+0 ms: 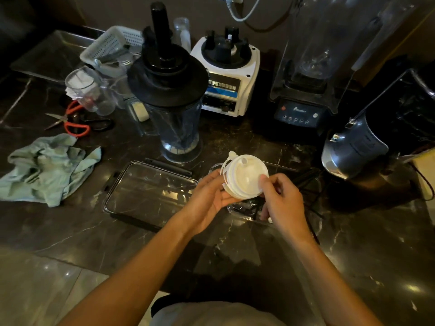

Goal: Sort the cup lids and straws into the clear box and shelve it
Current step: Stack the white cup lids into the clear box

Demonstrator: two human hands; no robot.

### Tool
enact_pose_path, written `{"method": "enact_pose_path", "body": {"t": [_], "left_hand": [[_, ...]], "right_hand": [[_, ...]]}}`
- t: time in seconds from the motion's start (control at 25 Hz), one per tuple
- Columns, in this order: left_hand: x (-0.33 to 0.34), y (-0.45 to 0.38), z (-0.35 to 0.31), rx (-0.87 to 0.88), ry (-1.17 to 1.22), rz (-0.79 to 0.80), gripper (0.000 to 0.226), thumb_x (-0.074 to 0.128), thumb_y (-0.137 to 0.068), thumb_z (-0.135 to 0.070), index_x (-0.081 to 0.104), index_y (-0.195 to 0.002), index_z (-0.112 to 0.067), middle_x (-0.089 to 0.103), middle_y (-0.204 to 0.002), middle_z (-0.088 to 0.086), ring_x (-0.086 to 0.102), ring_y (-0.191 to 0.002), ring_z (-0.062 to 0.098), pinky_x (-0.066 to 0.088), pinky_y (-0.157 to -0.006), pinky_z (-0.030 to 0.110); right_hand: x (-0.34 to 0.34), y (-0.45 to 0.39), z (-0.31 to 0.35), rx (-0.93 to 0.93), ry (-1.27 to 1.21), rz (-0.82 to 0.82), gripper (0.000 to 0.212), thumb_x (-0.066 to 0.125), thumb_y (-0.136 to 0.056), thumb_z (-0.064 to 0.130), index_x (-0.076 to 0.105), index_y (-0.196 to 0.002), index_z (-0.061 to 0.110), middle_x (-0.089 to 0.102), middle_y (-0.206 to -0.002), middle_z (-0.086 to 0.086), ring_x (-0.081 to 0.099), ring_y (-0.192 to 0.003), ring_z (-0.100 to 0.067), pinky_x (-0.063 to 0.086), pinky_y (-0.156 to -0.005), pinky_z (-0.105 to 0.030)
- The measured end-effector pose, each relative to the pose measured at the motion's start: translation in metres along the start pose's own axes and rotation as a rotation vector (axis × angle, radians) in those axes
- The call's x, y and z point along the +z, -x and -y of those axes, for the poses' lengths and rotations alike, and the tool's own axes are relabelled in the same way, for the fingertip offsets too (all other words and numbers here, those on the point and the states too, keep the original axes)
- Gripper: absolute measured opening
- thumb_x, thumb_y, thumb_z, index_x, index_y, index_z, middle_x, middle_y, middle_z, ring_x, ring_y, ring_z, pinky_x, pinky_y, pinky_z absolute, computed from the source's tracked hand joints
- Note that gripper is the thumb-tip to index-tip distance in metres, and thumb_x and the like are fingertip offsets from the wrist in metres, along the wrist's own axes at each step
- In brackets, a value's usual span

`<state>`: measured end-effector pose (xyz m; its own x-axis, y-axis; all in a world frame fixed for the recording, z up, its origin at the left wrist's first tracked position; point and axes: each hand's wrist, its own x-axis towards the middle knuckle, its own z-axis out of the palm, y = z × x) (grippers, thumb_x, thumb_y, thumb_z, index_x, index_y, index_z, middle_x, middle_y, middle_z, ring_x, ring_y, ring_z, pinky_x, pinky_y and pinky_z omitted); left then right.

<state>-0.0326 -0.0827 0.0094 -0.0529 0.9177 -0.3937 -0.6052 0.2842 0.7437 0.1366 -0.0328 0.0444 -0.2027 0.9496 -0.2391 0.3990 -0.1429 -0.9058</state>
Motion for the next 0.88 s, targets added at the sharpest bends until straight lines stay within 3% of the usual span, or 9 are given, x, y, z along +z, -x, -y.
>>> {"method": "enact_pose_path", "body": {"t": [0.16, 0.36, 0.52, 0.6, 0.68, 0.88], "left_hand": [[-0.011, 0.011, -0.002, 0.002, 0.081, 0.038, 0.047, 0.040, -0.108, -0.032, 0.048, -0.149, -0.011, 0.057, -0.147, 0.018, 0.054, -0.136, 0.038, 0.042, -0.114, 0.056], [-0.031, 0.020, -0.001, 0.022, 0.029, -0.006, 0.045, 0.044, -0.108, -0.031, 0.049, -0.148, -0.010, 0.058, -0.146, 0.019, 0.054, -0.137, 0.039, 0.043, -0.113, 0.057], [-0.051, 0.026, -0.006, 0.034, -0.053, -0.098, 0.044, 0.050, -0.104, -0.031, 0.056, -0.142, -0.008, 0.066, -0.136, 0.017, 0.063, -0.127, 0.035, 0.047, -0.109, 0.058], [-0.061, 0.029, -0.008, 0.042, -0.057, -0.144, 0.049, 0.055, -0.099, -0.035, 0.058, -0.139, -0.007, 0.068, -0.133, 0.018, 0.065, -0.124, 0.035, 0.049, -0.107, 0.058], [-0.072, 0.031, -0.009, 0.060, -0.060, -0.169, 0.052, 0.057, -0.095, -0.037, 0.061, -0.137, -0.007, 0.067, -0.132, 0.020, 0.064, -0.124, 0.038, 0.051, -0.104, 0.054], [-0.091, 0.037, -0.014, 0.118, -0.034, -0.256, 0.054, 0.061, -0.090, -0.042, 0.063, -0.134, -0.011, 0.067, -0.130, 0.023, 0.062, -0.123, 0.043, 0.052, -0.093, 0.049]], "right_hand": [[0.016, 0.006, -0.006, 0.016, 0.086, 0.026, 0.034, 0.061, -0.100, 0.041, 0.060, -0.084, 0.010, 0.057, -0.060, -0.007, 0.058, -0.044, -0.017, 0.050, -0.050, -0.028], [0.038, 0.010, -0.010, 0.044, 0.092, 0.067, 0.033, 0.062, -0.098, 0.042, 0.062, -0.085, 0.012, 0.060, -0.066, -0.006, 0.059, -0.050, -0.018, 0.050, -0.047, -0.021], [0.057, 0.015, -0.008, 0.091, 0.073, 0.144, 0.036, 0.061, -0.099, 0.047, 0.061, -0.092, 0.011, 0.064, -0.065, -0.008, 0.063, -0.050, -0.019, 0.061, -0.057, -0.038], [0.068, 0.016, -0.004, 0.130, -0.045, 0.192, 0.030, 0.062, -0.100, 0.044, 0.060, -0.104, 0.014, 0.069, -0.078, -0.008, 0.066, -0.056, -0.022, 0.062, -0.061, -0.046], [0.080, 0.016, -0.001, 0.159, -0.175, 0.242, 0.024, 0.061, -0.102, 0.039, 0.059, -0.114, 0.018, 0.071, -0.095, -0.011, 0.069, -0.063, -0.022, 0.062, -0.061, -0.046], [0.109, 0.015, 0.000, 0.124, -0.153, 0.295, 0.015, 0.060, -0.103, 0.030, 0.061, -0.114, 0.020, 0.069, -0.094, -0.014, 0.067, -0.065, -0.019, 0.061, -0.061, -0.045]]}}
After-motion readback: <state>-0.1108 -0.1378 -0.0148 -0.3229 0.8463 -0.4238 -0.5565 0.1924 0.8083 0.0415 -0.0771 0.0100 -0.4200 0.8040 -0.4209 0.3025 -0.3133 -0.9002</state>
